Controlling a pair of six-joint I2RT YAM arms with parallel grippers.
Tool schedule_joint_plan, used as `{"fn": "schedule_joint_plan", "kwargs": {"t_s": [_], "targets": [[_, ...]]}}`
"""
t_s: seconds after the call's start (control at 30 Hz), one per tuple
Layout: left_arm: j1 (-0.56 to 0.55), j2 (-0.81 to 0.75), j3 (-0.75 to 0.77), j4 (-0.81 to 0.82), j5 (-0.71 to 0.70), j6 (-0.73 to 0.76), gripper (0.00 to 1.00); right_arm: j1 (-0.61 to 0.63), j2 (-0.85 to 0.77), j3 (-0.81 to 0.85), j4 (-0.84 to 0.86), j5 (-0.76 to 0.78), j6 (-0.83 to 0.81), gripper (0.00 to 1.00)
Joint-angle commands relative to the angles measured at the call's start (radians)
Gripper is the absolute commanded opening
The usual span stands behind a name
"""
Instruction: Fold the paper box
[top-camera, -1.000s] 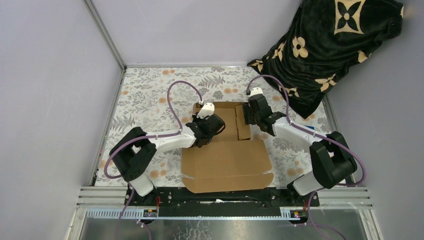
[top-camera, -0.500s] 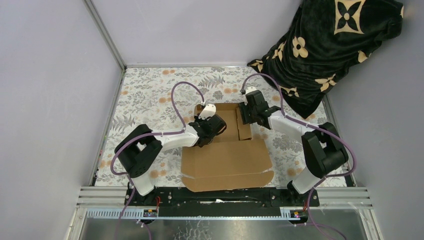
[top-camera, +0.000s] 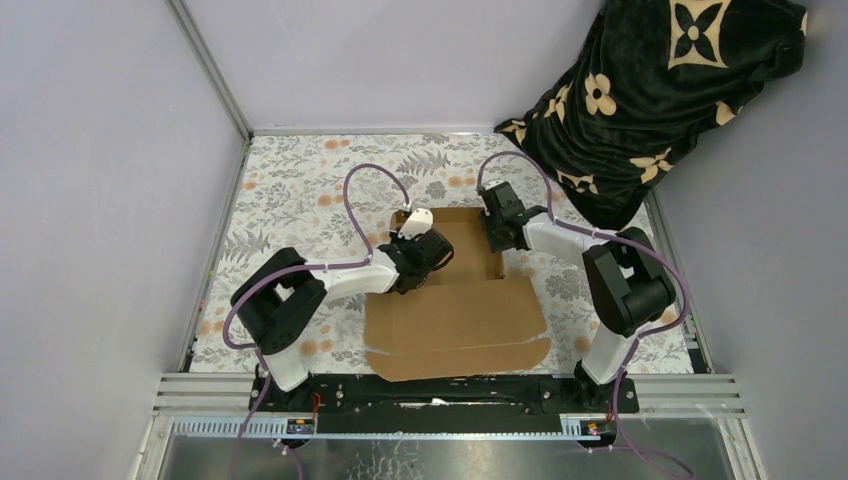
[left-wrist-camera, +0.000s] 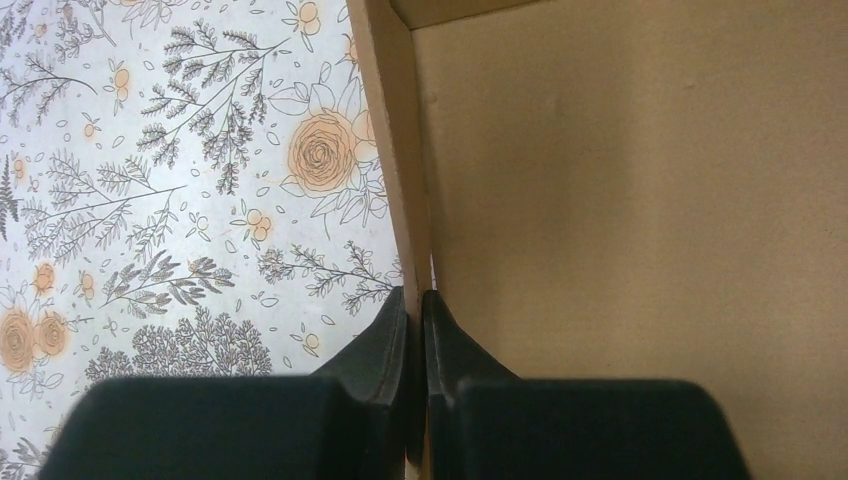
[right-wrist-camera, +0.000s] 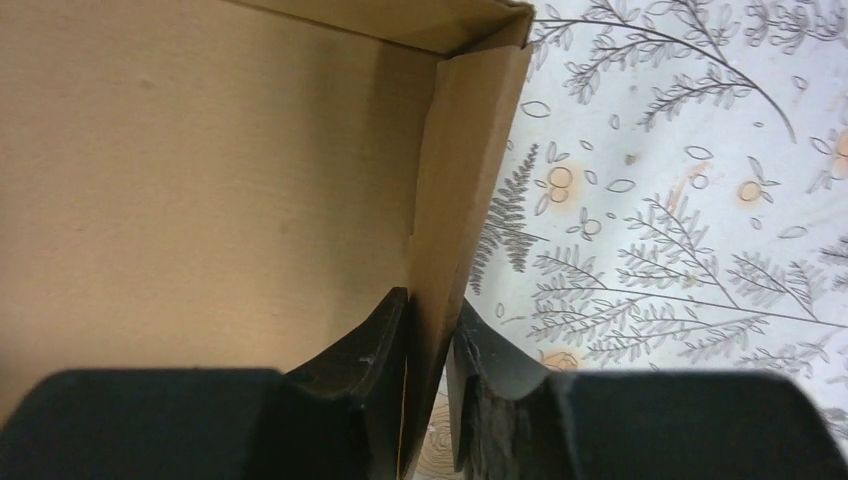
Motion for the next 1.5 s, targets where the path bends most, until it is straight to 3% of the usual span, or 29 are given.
{"fn": "schedule_joint_plan", "kwargs": {"t_s": [0.0,0.33,0.87,1.2,1.3,1.47], "targets": [[0.005,-0.009,-0.011,-0.029,0.003,0.014,0.00,0.024,0.016,0.064,-0.063,0.202,-0.032,0.24],[0.012,-0.032,-0.015,-0.012,0.055,0.006,0.00,0.074,0.094,0.147,-0.149,0.474,-0.107,0.19],[0.066,-0.069,-0.057,0.028,0.094,0.039,0.00,0.118,0.264,0.241,-0.197,0.585,-0.125,0.10],[0.070,-0.059,-0.051,0.028,0.100,0.044,0.00,0.131,0.284,0.216,-0.163,0.619,-0.127,0.08],[0.071,-0.060,-0.051,0.023,0.097,0.045,0.00,0.132,0.287,0.215,-0.160,0.602,-0.124,0.12],[0.071,-0.069,-0.049,0.020,0.092,0.048,0.00,0.129,0.263,0.195,-0.131,0.519,-0.105,0.37]]}}
